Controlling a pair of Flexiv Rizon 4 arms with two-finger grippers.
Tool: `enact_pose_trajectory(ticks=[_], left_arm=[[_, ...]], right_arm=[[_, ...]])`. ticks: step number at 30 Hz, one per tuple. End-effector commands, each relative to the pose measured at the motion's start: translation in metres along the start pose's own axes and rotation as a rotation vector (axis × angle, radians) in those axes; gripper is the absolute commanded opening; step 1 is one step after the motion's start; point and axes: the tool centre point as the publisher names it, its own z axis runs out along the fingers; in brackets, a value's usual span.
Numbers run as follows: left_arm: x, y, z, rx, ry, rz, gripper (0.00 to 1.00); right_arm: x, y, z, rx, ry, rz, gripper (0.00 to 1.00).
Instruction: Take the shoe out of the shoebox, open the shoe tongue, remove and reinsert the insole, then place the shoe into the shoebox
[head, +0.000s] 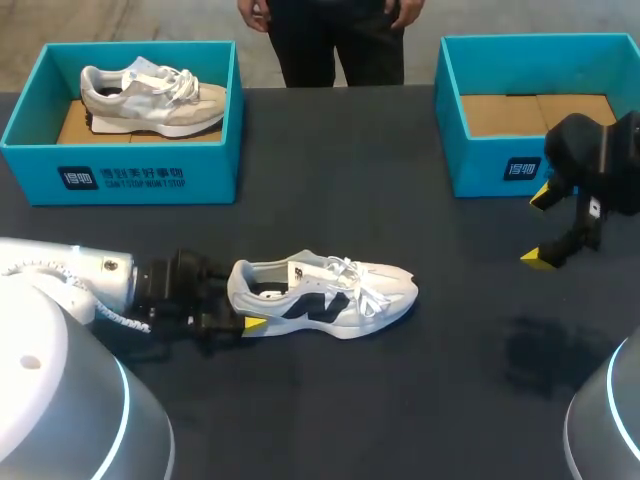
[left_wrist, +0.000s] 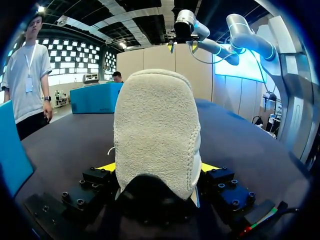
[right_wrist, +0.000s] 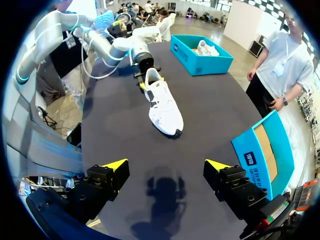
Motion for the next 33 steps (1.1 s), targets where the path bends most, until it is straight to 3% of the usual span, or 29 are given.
enact_pose_trajectory(ticks=[1, 7, 18, 25, 30, 33], left_arm=[[-0.002, 0.002, -0.001, -0.002, 0.001, 0.000, 0.00], [-0.002, 0.002, -0.001, -0.002, 0.001, 0.000, 0.00], [-0.002, 0.002, -0.001, -0.002, 0.001, 0.000, 0.00], [-0.002, 0.002, -0.001, -0.002, 0.001, 0.000, 0.00], [-0.002, 0.002, -0.001, -0.002, 0.001, 0.000, 0.00], [-0.002, 0.002, -0.001, -0.002, 0.001, 0.000, 0.00]], right_arm=[[-0.002, 0.003, 0.001, 0.008, -0.006, 0.019, 1.00], [-0.003, 0.036, 0.009, -0.019, -0.089, 0.238, 1.00], [0.014, 0.082, 0.031, 0.033, -0.237, 0.678, 1.00], [0.021, 0.108, 0.049, 0.121, -0.287, 0.760, 1.00], [0.028, 0.129, 0.070, 0.234, -0.350, 0.812, 1.00], [0.031, 0.139, 0.083, 0.247, -0.367, 0.826, 1.00]])
